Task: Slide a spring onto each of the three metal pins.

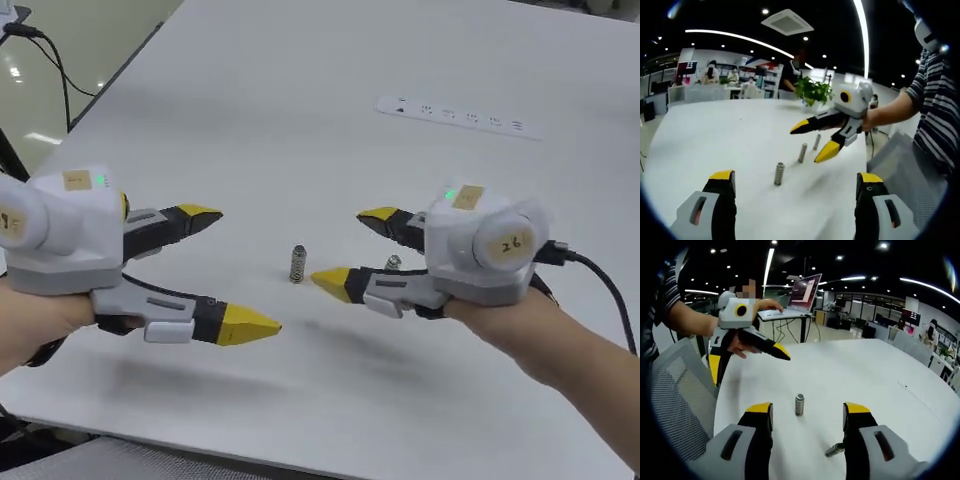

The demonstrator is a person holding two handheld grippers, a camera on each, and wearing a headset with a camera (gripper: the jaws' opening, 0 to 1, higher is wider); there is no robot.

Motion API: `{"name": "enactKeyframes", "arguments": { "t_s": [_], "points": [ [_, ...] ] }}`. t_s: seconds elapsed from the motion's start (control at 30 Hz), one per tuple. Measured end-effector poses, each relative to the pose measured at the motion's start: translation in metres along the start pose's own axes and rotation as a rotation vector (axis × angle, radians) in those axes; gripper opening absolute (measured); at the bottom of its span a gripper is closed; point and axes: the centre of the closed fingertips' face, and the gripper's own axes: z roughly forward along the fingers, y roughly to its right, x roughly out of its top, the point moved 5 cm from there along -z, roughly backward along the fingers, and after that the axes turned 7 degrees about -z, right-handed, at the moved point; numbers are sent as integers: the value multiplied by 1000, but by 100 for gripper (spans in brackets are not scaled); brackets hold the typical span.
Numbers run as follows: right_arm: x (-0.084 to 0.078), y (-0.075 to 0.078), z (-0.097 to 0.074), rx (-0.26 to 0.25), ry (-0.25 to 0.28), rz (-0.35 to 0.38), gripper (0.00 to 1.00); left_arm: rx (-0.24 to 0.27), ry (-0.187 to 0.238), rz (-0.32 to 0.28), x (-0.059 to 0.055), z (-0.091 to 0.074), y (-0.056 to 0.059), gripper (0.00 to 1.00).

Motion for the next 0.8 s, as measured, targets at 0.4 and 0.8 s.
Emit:
{"name": "enactKeyframes", "arguments": {
  "t_s": [0.4,0.8],
  "points": [
    [-15,6,-46,-84,95,84,87,-14,2,14,3,2,7,98],
    [-42,14,-98,-199,128,195,99,4,42,18,11,-3,5,98]
  ]
}}
